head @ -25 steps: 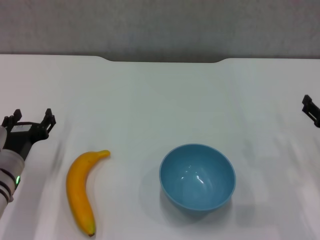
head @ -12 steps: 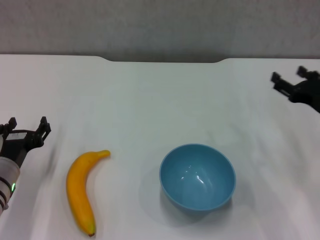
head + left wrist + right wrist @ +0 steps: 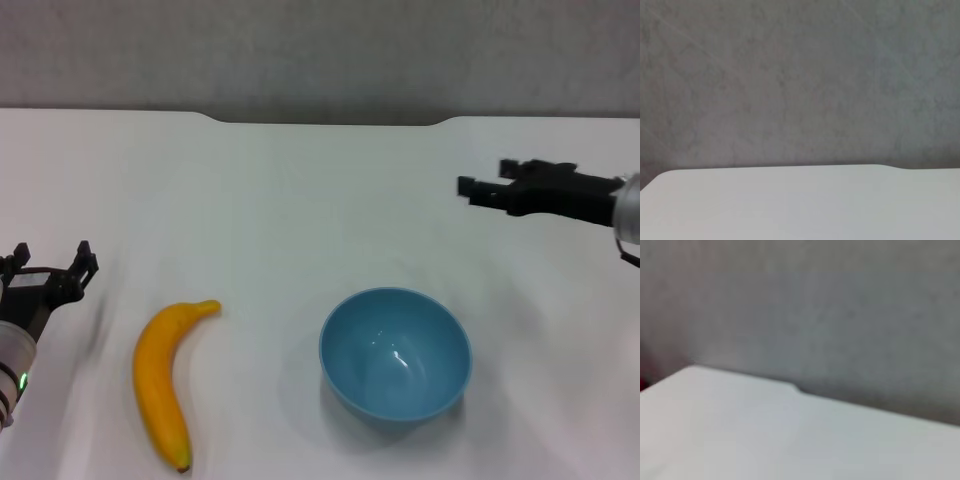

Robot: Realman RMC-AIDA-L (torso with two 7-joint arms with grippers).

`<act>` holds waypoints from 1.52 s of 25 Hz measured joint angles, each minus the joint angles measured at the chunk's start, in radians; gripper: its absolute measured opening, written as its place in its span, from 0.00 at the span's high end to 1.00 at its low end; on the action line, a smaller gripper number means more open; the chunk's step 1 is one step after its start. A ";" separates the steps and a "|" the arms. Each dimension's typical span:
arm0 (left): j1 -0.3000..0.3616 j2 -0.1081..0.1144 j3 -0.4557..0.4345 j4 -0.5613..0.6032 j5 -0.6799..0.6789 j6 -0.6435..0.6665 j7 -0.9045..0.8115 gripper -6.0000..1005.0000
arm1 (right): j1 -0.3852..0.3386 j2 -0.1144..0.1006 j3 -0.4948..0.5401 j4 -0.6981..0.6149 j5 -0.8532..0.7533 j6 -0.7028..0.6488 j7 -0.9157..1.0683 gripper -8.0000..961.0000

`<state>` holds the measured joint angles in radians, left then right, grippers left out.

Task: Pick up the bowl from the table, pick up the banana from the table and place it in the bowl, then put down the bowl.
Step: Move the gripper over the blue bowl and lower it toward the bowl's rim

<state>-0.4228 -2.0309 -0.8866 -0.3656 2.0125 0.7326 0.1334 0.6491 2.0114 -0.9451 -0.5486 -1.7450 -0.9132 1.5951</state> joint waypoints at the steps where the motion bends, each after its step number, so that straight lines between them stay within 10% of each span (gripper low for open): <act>1: 0.000 0.000 0.000 0.000 0.000 0.000 0.000 0.19 | 0.000 0.000 -0.028 -0.033 -0.031 -0.001 0.058 0.14; 17: 0.001 0.000 0.000 0.002 0.000 -0.015 -0.001 0.19 | 0.013 -0.009 -0.147 -0.340 -0.436 -0.240 0.669 0.15; 38: -0.008 -0.002 0.000 -0.002 0.000 -0.015 -0.004 0.19 | 0.172 -0.005 -0.149 -0.067 -0.599 -0.269 0.764 0.15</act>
<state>-0.4310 -2.0326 -0.8866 -0.3672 2.0126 0.7180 0.1291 0.8207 2.0065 -1.0945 -0.6153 -2.3441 -1.1821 2.3587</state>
